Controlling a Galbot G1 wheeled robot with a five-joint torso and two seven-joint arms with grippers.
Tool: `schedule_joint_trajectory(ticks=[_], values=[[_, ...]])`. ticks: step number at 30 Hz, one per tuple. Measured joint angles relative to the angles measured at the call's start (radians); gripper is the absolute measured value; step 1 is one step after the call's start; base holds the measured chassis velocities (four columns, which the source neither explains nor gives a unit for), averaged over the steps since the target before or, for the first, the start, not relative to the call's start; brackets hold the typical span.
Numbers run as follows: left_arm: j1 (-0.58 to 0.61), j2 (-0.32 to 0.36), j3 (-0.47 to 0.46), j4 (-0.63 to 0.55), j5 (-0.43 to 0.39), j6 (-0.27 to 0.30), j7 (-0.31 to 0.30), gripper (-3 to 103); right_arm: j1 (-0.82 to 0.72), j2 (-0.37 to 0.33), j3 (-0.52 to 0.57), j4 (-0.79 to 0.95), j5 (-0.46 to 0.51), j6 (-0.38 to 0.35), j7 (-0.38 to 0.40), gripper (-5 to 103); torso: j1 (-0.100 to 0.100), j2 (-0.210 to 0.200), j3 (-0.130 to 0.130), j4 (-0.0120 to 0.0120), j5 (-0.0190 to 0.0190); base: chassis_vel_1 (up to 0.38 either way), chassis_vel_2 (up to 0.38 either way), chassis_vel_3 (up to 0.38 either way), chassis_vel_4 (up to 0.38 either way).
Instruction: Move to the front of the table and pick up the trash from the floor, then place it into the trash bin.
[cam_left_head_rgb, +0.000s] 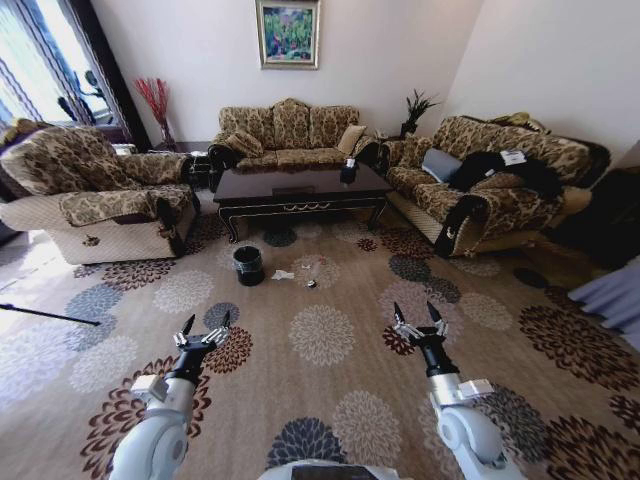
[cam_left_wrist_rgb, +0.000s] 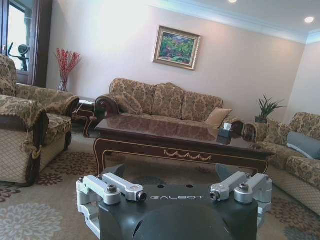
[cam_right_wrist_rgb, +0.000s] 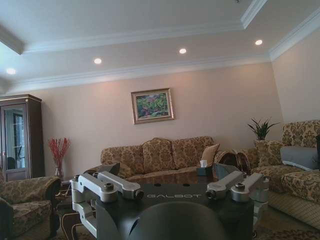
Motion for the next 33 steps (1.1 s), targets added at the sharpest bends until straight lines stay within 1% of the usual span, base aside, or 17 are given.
schedule_joint_trajectory(ticks=[4, 7, 10, 12, 15, 23, 33], values=[[0.010, -0.004, -0.007, 0.010, 0.006, -0.001, 0.000, 100, -0.002, 0.001, 0.004, 0.003, 0.000, 0.000, 0.000, 100, -0.010, -0.023, -0.013, 0.0000, -0.0001, 0.000, 0.000, 0.000, 0.000], [0.012, -0.006, -0.007, 0.010, 0.006, -0.001, 0.000, 100, -0.003, 0.001, 0.004, 0.003, 0.000, 0.000, 0.000, 100, -0.013, -0.030, -0.017, -0.0001, 0.0000, 0.000, 0.000, 0.000, 0.000], [0.013, -0.011, -0.001, 0.005, 0.008, -0.001, 0.000, 100, -0.005, 0.001, 0.006, 0.005, 0.001, 0.002, -0.001, 100, -0.022, -0.049, -0.027, -0.0001, 0.0000, 0.000, 0.000, 0.000, 0.000], [0.013, -0.012, 0.000, 0.003, 0.009, -0.002, 0.000, 100, -0.006, 0.001, 0.006, 0.006, 0.001, 0.002, -0.001, 100, -0.023, -0.052, -0.029, 0.0000, 0.0000, 0.000, 0.000, 0.000, 0.000], [0.011, -0.015, 0.006, 0.004, 0.013, -0.001, 0.000, 100, -0.008, 0.002, 0.008, 0.007, 0.002, 0.002, -0.001, 100, -0.031, -0.070, -0.039, -0.0001, 0.0000, 0.000, 0.000, 0.000, 0.000], [0.008, -0.020, 0.017, 0.007, 0.011, -0.003, 0.001, 100, -0.007, -0.003, 0.011, 0.003, 0.006, 0.003, -0.001, 100, -0.042, -0.090, -0.049, 0.0000, 0.0000, 0.000, 0.000, 0.000, 0.000], [0.010, -0.024, 0.023, 0.003, 0.010, -0.005, 0.003, 100, -0.001, -0.003, 0.008, -0.006, 0.007, 0.003, -0.002, 100, -0.061, -0.135, -0.074, -0.0001, 0.0000, 0.000, 0.000, 0.000, 0.000]])
